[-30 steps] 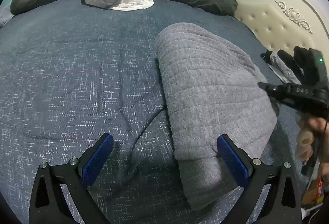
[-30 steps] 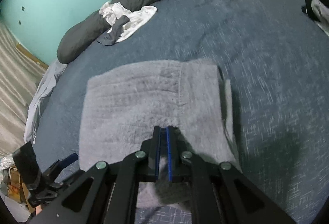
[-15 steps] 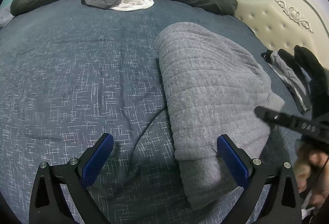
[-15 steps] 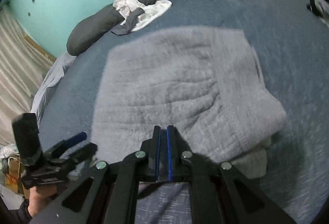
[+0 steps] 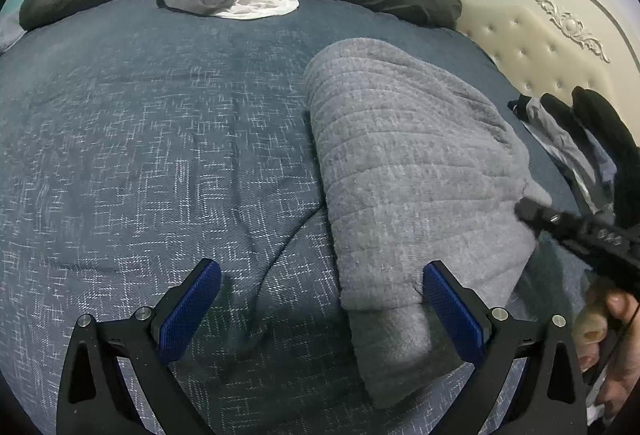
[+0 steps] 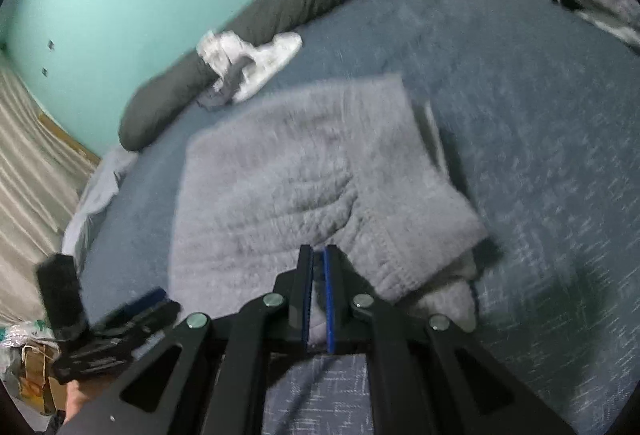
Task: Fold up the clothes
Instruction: 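Press and smooth the folded grey sweatshirt with the closed right gripper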
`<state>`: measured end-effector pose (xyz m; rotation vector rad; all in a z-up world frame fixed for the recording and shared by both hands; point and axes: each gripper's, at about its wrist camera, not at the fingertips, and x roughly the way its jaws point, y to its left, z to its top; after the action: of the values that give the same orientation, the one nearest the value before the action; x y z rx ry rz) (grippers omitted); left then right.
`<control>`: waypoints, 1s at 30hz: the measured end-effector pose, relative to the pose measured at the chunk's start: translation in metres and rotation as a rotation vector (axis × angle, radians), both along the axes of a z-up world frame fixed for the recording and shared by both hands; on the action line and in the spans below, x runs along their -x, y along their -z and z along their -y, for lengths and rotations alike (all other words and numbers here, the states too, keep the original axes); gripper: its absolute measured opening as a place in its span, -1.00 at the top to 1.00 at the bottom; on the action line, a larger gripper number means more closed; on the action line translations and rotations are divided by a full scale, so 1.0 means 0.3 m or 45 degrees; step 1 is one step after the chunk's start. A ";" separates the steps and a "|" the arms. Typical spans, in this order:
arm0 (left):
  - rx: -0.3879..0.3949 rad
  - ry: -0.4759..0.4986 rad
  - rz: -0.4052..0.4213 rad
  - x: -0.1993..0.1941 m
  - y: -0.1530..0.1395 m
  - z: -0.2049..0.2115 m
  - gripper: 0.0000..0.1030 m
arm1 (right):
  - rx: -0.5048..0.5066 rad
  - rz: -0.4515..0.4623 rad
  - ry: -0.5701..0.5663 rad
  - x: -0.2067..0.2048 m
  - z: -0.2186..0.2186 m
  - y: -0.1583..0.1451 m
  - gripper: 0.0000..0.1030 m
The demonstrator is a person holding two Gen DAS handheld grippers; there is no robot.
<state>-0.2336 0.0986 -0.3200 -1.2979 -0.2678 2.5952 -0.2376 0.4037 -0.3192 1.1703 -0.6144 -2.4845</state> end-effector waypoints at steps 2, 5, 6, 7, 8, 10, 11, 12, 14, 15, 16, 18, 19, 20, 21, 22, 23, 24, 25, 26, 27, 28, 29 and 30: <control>-0.002 -0.001 0.001 0.000 0.001 0.002 -0.99 | 0.006 -0.025 0.035 0.001 -0.021 -0.017 0.94; 0.000 0.002 0.002 -0.001 0.000 -0.001 -0.99 | -0.032 0.076 0.021 0.016 -0.042 0.018 0.94; 0.003 0.000 0.001 -0.001 -0.001 -0.002 -0.99 | -0.029 0.100 0.027 0.026 -0.038 0.025 0.94; 0.007 -0.001 0.000 -0.001 -0.001 -0.003 -0.99 | -0.011 0.090 0.034 0.024 -0.040 0.016 0.94; 0.006 -0.003 0.000 -0.001 -0.002 -0.002 -0.99 | -0.003 0.056 0.034 0.021 -0.039 -0.007 0.94; 0.000 -0.006 0.001 0.001 -0.004 0.002 -0.99 | 0.004 -0.010 0.031 0.017 -0.033 -0.049 0.93; -0.001 -0.006 0.002 0.000 -0.003 0.003 -0.99 | 0.009 -0.022 0.022 0.029 -0.025 -0.061 0.93; 0.000 -0.006 0.002 -0.001 -0.003 0.002 -0.99 | 0.015 -0.032 0.012 0.041 -0.017 -0.073 0.93; 0.002 -0.005 0.002 -0.003 -0.003 0.000 -0.99 | 0.005 -0.016 -0.016 0.068 0.006 -0.068 0.93; 0.002 -0.005 0.003 -0.003 -0.003 0.000 -0.99 | 0.000 -0.008 -0.030 0.081 0.017 -0.065 0.92; -0.001 -0.005 0.004 -0.002 -0.003 0.001 -0.99 | -0.033 0.013 -0.045 0.093 0.033 -0.048 0.92; -0.002 -0.003 0.009 -0.003 -0.001 0.001 -0.99 | -0.084 0.059 -0.064 0.117 0.059 -0.006 0.92; -0.003 -0.002 0.010 -0.002 0.000 0.001 -0.99 | -0.098 0.084 -0.066 0.129 0.067 0.017 0.92; -0.003 -0.002 0.009 -0.001 0.000 0.001 -0.99 | -0.091 0.085 -0.066 0.134 0.062 0.014 0.92; -0.003 -0.003 0.007 -0.001 -0.002 0.002 -0.99 | -0.082 0.085 -0.066 0.139 0.057 0.009 0.92; -0.002 -0.004 0.005 -0.001 -0.004 0.003 -0.99 | -0.084 0.069 -0.061 0.137 0.052 -0.010 0.92; -0.001 -0.005 0.004 0.000 -0.005 0.004 -0.99 | -0.098 0.038 -0.057 0.137 0.045 -0.040 0.92; -0.003 -0.006 0.006 0.001 -0.006 0.006 -0.99 | -0.112 0.006 -0.053 0.137 0.037 -0.071 0.92; -0.005 -0.006 0.008 0.002 -0.006 0.006 -0.99 | -0.131 -0.001 -0.054 0.152 0.036 -0.088 0.92; -0.003 -0.006 0.007 0.001 -0.006 0.005 -0.99 | -0.151 -0.007 -0.055 0.168 0.034 -0.104 0.92; -0.001 -0.006 0.006 0.000 -0.007 0.004 -0.99 | -0.174 -0.007 -0.050 0.194 0.030 -0.120 0.92; 0.001 -0.007 0.005 0.000 -0.008 0.003 -0.99 | -0.194 -0.002 -0.050 0.219 0.028 -0.120 0.92; 0.002 -0.007 0.005 -0.001 -0.008 0.003 -0.99 | -0.214 0.004 -0.052 0.245 0.026 -0.120 0.92; 0.002 -0.007 0.004 -0.001 -0.009 0.003 -0.99 | -0.234 0.010 -0.053 0.270 0.025 -0.119 0.92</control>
<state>-0.2333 0.0978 -0.3174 -1.3033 -0.2700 2.5986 -0.3186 0.3962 -0.2834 1.2453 -0.3659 -2.5452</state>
